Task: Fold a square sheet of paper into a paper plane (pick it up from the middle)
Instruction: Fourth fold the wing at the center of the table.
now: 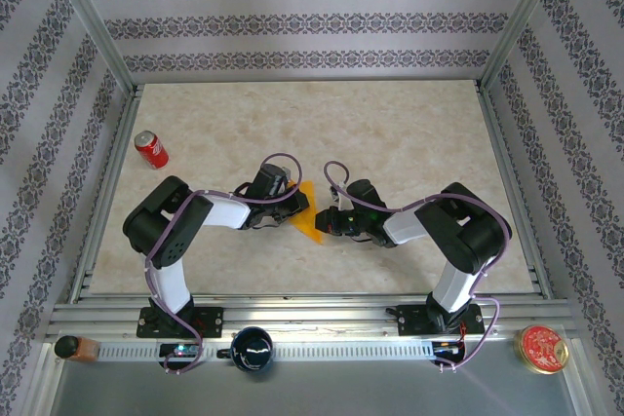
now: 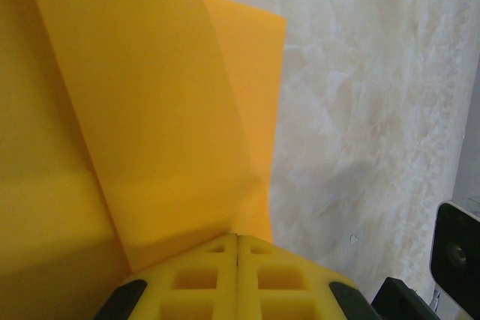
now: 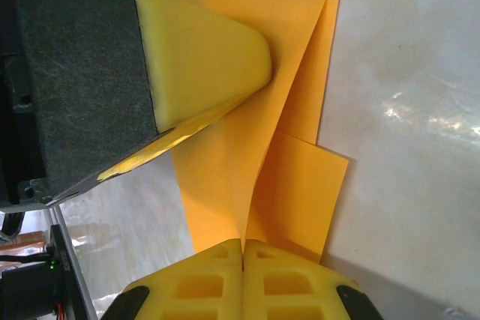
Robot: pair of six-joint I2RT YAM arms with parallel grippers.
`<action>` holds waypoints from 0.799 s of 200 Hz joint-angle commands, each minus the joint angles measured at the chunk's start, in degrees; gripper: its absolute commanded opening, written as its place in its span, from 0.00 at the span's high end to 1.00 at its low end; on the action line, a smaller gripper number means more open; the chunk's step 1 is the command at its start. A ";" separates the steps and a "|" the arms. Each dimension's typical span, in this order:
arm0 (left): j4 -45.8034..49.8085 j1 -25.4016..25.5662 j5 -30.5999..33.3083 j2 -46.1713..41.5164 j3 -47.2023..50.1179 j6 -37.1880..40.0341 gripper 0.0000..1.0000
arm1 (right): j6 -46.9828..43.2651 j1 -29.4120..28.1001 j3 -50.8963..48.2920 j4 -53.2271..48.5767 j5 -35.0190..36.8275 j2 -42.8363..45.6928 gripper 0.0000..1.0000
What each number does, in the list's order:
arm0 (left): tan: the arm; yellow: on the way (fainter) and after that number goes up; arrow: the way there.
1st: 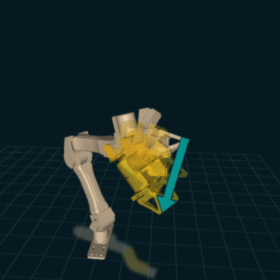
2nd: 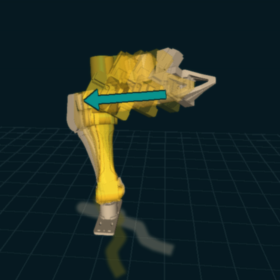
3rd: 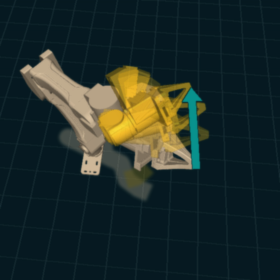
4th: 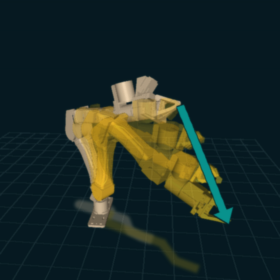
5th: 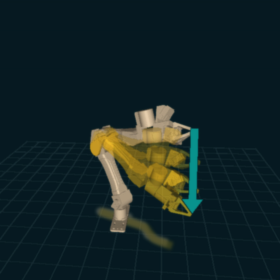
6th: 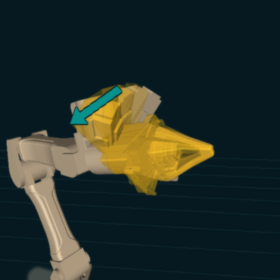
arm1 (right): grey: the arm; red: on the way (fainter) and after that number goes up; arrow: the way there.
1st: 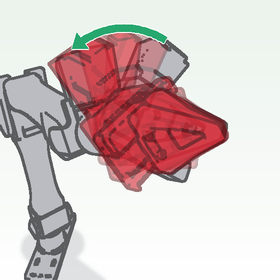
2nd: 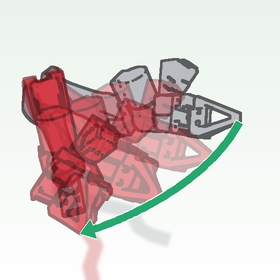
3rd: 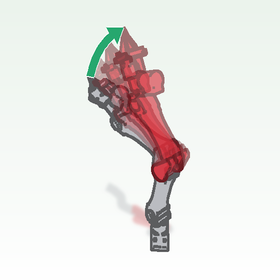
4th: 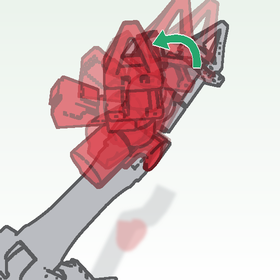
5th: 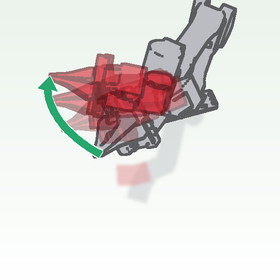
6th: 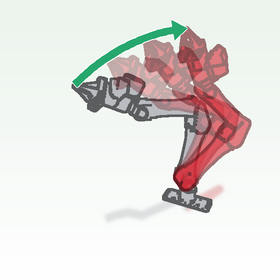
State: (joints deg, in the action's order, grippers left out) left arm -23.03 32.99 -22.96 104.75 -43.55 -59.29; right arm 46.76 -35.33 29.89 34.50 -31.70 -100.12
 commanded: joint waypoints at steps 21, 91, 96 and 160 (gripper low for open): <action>3.60 0.32 -0.90 1.78 -0.20 1.45 0.96 | -0.88 0.51 -0.01 -7.99 1.58 -1.04 1.00; 3.95 0.20 -0.90 1.96 -0.18 1.55 0.96 | -0.67 0.63 -0.80 -13.65 -4.07 4.99 0.86; 3.87 0.22 -0.89 2.04 -0.21 1.54 0.96 | -0.61 0.64 -0.97 -13.94 -4.19 5.18 0.85; 3.51 0.15 -0.99 2.04 0.04 1.28 0.96 | -1.80 0.65 -0.09 -19.25 -5.33 5.50 0.91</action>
State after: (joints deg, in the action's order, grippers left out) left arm -23.03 33.04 -25.28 105.12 -43.64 -59.09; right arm 46.15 -34.96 30.22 21.08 -35.24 -95.11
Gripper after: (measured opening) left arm 0.051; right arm 0.121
